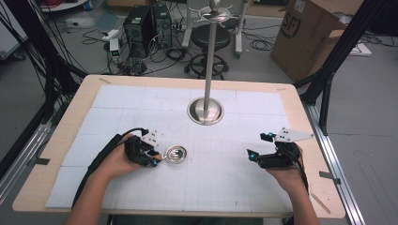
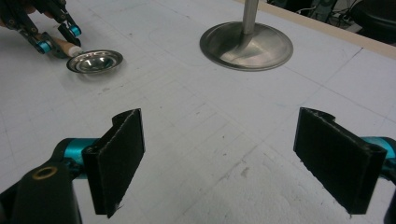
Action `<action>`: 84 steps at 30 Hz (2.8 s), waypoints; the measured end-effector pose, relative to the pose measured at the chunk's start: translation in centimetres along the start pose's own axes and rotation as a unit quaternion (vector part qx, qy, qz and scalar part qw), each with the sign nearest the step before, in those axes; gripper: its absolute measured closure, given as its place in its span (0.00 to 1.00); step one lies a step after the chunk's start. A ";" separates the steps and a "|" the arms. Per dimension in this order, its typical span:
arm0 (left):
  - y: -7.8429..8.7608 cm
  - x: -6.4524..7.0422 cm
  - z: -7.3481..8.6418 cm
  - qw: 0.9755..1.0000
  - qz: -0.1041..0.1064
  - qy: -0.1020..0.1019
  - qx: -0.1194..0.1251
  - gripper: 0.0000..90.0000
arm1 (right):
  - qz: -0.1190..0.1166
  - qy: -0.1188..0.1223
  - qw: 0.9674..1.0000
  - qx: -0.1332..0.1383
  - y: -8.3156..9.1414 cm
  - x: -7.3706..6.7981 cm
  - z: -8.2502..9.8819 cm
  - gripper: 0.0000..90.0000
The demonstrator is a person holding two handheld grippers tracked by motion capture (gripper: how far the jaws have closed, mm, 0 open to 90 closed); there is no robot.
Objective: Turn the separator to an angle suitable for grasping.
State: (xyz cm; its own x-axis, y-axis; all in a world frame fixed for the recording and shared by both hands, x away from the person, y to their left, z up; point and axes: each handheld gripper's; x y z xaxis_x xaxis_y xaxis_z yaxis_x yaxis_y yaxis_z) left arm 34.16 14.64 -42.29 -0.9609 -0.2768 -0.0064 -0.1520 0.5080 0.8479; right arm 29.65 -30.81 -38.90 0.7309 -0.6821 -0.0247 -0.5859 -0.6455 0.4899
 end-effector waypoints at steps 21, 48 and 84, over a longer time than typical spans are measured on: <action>-3.4 0.9 -5.7 1.000 0.010 -0.029 -0.005 0.76 | -0.005 0.002 1.000 0.004 0.0 -0.1 -0.2 0.17; -8.2 3.1 -13.5 0.996 0.035 -0.077 -0.002 0.76 | -0.006 0.000 1.000 0.010 0.1 0.1 -0.2 0.17; 0.9 1.9 -5.5 0.986 -0.008 0.035 0.165 0.39 | -0.007 0.000 1.000 0.003 0.0 0.1 0.1 0.17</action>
State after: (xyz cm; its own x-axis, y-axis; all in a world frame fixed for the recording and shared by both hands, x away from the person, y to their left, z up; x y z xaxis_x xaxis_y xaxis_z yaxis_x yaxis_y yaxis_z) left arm 33.51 10.08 -38.67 -0.9413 -0.3364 0.0269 -0.2454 0.7369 0.6299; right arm 29.67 -30.88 -38.96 0.7390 -0.6729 -0.0315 -0.5777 -0.6571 0.4843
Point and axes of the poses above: each handheld gripper's, and its own axes: y roughly backward along the jaws, z roughly out of its underside, x roughly to its right
